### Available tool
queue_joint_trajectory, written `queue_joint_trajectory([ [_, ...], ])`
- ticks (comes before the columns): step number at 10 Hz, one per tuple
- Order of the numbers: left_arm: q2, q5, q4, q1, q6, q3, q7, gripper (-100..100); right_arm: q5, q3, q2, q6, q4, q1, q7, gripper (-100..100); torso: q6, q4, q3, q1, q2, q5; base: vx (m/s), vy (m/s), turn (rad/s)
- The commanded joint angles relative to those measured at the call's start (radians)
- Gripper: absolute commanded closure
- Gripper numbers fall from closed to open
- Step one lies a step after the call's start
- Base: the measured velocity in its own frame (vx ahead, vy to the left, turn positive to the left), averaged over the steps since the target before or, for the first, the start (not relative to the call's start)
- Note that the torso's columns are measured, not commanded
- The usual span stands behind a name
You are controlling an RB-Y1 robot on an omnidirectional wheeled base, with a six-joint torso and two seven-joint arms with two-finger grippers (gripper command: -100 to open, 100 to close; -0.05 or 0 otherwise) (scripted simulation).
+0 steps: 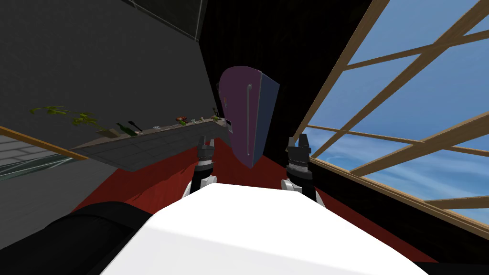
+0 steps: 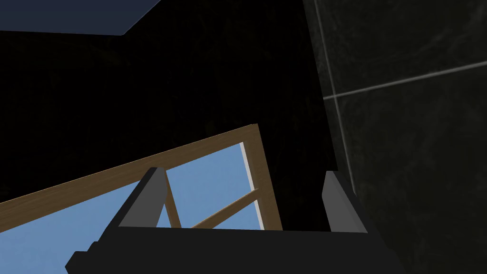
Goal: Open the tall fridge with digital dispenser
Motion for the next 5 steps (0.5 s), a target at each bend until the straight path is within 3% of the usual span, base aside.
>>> queue_joint_trajectory([
  [1, 0.0, 0.0, 0.0, 0.0, 0.0, 0.0, 0.0, 0, 0.0, 0.0, 0.0, 0.0, 0.0, 0.0, 0.0, 0, 0.0, 0.041, -0.082, 0.0, 0.04, 0.0, 0.0, 0.0, 0.0],
  [5, 0.0, 0.0, 0.0, 0.0, 0.0, 0.0, 0.0, 0, 0.0, 0.0, 0.0, 0.0, 0.0, 0.0, 0.0, 0, 0.0, 0.322, -0.644, 0.0, 0.322, 0.0, 0.0, 0.0, 0.0],
])
